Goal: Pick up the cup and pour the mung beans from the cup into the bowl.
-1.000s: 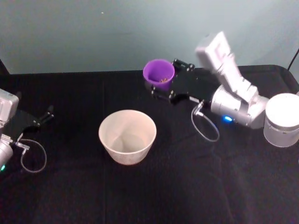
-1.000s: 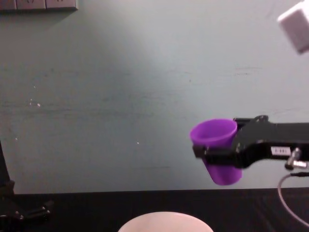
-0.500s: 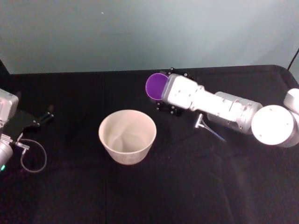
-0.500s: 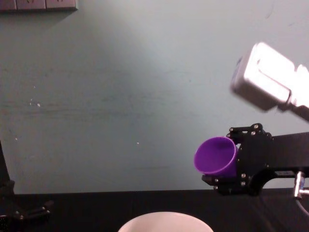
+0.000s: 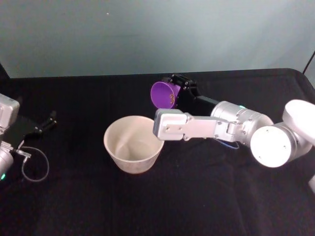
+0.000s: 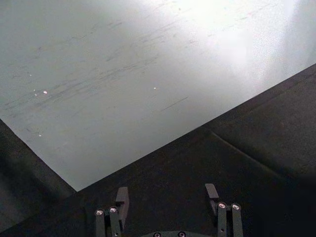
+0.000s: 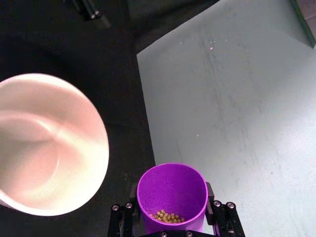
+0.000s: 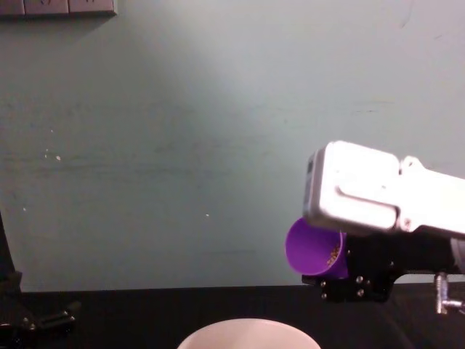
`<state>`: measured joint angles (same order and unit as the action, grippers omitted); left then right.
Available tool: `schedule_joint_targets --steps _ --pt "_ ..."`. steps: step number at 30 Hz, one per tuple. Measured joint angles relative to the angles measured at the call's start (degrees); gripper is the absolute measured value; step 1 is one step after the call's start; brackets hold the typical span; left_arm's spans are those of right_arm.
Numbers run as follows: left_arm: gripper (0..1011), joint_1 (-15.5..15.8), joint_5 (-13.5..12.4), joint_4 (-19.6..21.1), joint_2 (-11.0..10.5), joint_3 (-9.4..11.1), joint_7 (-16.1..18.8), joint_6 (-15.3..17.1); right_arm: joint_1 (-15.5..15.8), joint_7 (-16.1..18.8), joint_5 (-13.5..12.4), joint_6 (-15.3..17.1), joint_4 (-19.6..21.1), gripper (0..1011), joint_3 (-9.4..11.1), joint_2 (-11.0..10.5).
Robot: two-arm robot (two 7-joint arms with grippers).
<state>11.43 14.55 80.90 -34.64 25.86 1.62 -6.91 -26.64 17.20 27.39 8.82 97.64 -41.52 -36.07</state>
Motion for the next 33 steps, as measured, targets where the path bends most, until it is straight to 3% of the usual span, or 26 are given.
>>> schedule_joint_targets --steps 15,33 --pt "1000 0.0 0.0 0.0 0.0 0.0 0.0 0.0 -1.29 0.67 10.71 2.76 -1.12 733 -3.93 2.28" --pt "1000 0.0 0.0 0.0 0.0 0.0 0.0 0.0 -1.58 -0.43 22.27 1.81 -1.57 733 -7.4 3.0"
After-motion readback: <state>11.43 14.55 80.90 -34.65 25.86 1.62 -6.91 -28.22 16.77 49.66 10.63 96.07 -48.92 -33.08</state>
